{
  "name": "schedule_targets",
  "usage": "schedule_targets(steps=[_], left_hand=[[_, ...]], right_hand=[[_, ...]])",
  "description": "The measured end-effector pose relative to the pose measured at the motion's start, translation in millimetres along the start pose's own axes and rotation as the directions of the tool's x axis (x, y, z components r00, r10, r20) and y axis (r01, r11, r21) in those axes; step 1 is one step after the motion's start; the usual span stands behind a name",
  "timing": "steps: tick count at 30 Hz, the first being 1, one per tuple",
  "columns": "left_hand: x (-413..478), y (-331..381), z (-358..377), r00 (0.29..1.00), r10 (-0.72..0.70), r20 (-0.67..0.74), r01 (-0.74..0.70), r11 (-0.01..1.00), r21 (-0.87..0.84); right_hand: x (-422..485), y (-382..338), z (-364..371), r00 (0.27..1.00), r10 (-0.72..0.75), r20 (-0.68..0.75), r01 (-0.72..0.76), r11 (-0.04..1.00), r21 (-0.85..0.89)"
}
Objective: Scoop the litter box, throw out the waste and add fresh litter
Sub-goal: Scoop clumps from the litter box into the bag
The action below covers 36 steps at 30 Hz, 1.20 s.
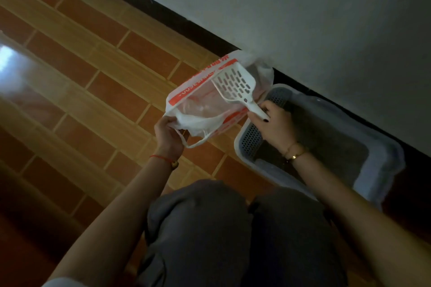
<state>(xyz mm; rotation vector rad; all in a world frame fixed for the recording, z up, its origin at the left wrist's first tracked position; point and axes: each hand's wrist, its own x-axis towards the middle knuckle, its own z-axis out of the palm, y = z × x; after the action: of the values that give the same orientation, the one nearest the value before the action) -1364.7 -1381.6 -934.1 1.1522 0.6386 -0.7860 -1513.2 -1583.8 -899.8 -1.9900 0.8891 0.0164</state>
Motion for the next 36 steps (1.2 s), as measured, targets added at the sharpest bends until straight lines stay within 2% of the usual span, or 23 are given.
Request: schedule_targets(steps=[6, 9, 14, 19, 21, 23, 27, 33, 36], left_hand=[[52, -32, -19, 0.995, 0.066, -0.072, -0.057, 0.992, 0.114], [60, -42, -27, 0.986, 0.114, -0.118, -0.080, 0.962, 0.262], [53, -54, -34, 0.966, 0.248, -0.073, -0.155, 0.782, 0.604], [43, -60, -34, 0.933, 0.359, -0.006, -0.216, 0.575, 0.789], [43, -61, -33, 0.887, 0.459, 0.060, -0.295, 0.461, 0.837], [44, -62, -31, 0.824, 0.550, 0.138, -0.346, 0.295, 0.891], [41, -67, -21, 0.726, 0.617, 0.304, -0.444, 0.082, 0.892], [33, -68, -2, 0.517, 0.521, 0.679, -0.678, -0.235, 0.697], [26, -64, 16, 0.454, 0.398, 0.797, -0.767, -0.280, 0.577]], right_hand=[[29, 36, 13, 0.999, -0.025, -0.022, 0.024, 0.999, -0.034], [30, 48, 10, 0.999, -0.030, -0.021, 0.029, 0.999, -0.037], [16, 65, 9, 0.997, -0.049, -0.052, 0.047, 0.998, -0.033], [-1, 77, 4, 0.995, -0.058, -0.086, 0.060, 0.998, 0.018], [-7, 83, 2, 0.992, -0.063, -0.108, 0.065, 0.998, 0.015], [-13, 88, 0, 0.988, -0.062, -0.139, 0.065, 0.998, 0.020], [-25, 98, -1, 0.979, -0.070, -0.192, 0.074, 0.997, 0.016], [-41, 111, -3, 0.956, -0.093, -0.278, 0.084, 0.996, -0.043], [-50, 119, -16, 0.943, -0.083, -0.323, 0.060, 0.995, -0.080]])
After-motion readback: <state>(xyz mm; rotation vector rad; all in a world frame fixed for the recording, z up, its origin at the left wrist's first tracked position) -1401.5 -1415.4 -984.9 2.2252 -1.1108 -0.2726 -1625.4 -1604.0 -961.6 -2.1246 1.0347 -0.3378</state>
